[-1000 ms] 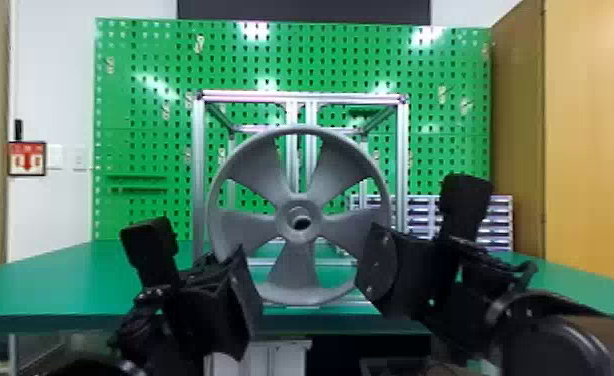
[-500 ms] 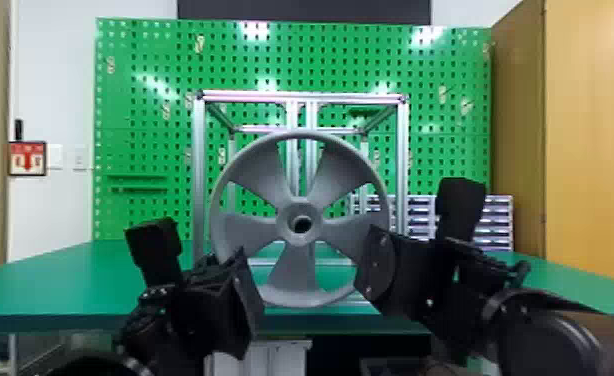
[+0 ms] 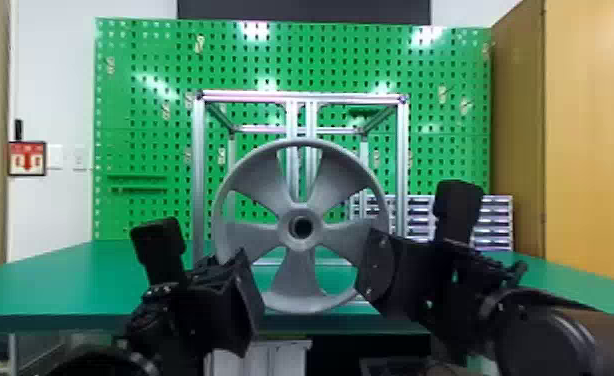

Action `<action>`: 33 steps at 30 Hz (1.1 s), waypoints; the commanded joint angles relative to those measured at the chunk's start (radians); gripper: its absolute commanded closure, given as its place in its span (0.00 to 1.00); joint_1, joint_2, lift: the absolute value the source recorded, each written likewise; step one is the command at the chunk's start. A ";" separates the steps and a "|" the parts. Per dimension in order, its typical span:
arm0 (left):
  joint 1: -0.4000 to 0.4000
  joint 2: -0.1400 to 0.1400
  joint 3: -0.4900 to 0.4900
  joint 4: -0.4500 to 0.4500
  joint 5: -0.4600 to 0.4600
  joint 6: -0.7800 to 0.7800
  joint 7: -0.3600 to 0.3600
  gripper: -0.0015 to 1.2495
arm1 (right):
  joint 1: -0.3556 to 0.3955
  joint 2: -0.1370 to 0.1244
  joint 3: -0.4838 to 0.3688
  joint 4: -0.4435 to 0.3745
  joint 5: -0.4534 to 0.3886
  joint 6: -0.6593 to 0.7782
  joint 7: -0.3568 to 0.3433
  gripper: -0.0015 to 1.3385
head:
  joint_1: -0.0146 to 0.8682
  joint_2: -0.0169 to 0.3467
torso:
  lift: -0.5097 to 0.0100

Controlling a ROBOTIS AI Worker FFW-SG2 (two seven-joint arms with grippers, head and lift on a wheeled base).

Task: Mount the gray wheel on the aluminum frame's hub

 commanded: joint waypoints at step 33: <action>-0.112 -0.017 -0.011 0.094 -0.067 0.057 0.000 0.59 | -0.092 0.001 0.011 0.106 0.006 0.049 0.000 0.89 | 0.01 0.06 | 0.02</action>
